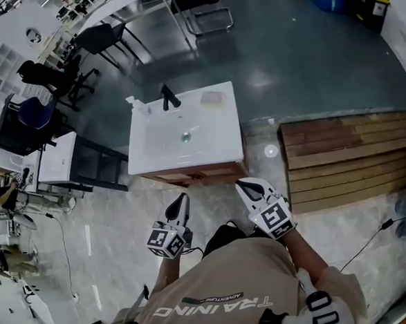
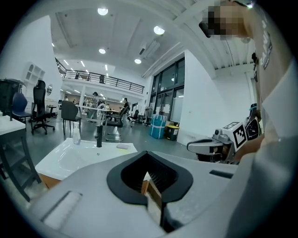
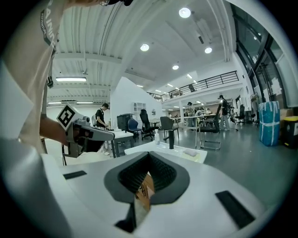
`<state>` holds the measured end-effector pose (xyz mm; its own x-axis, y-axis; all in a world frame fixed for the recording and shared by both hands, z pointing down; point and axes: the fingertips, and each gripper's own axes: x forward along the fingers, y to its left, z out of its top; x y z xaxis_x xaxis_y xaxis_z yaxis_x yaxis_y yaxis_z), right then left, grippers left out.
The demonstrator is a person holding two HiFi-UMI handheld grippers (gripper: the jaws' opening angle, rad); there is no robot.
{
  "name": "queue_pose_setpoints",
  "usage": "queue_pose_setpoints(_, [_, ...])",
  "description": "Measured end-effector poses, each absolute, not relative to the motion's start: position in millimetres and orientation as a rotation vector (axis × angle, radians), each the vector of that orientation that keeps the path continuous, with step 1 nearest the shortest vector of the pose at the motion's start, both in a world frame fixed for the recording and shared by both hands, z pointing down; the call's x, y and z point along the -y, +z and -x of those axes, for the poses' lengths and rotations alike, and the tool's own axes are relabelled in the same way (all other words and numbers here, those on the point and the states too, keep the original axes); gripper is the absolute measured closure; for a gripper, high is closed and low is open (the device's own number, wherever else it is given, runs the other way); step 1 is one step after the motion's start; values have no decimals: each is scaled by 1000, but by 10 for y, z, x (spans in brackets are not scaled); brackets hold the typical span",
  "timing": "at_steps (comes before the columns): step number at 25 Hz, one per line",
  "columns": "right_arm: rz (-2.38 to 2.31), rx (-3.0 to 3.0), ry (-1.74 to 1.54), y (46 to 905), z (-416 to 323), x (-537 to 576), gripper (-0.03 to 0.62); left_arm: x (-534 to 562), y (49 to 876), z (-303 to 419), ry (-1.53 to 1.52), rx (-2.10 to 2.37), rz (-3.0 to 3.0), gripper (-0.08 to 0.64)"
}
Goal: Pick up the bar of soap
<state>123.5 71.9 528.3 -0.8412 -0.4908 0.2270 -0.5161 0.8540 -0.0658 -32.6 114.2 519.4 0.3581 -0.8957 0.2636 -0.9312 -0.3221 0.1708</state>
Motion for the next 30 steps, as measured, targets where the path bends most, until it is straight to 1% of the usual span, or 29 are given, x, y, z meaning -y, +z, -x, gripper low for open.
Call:
queue_pose_setpoints(7, [-737, 2817, 228, 5513, -1029, -442, 588, -827, 5307, 496, 149, 1617, -2335, 568])
queue_pose_setpoints(10, [-758, 2807, 209, 5458, -938, -265, 588, -633, 5351, 588, 119, 1599, -2334, 568])
queue_pose_setpoints(16, [-796, 2771, 216, 5228, -729, 15, 588, -246, 5136, 743, 110, 1548, -2425, 568])
queue_pose_setpoints(22, [-855, 2755, 187, 5136, -332, 290, 588, 27, 5158, 1088, 142, 1517, -2498, 568])
queue_pose_setpoints(30, [-933, 2742, 289, 5167, 70, 461, 588, 298, 5178, 1500, 65, 1435, -2525, 568])
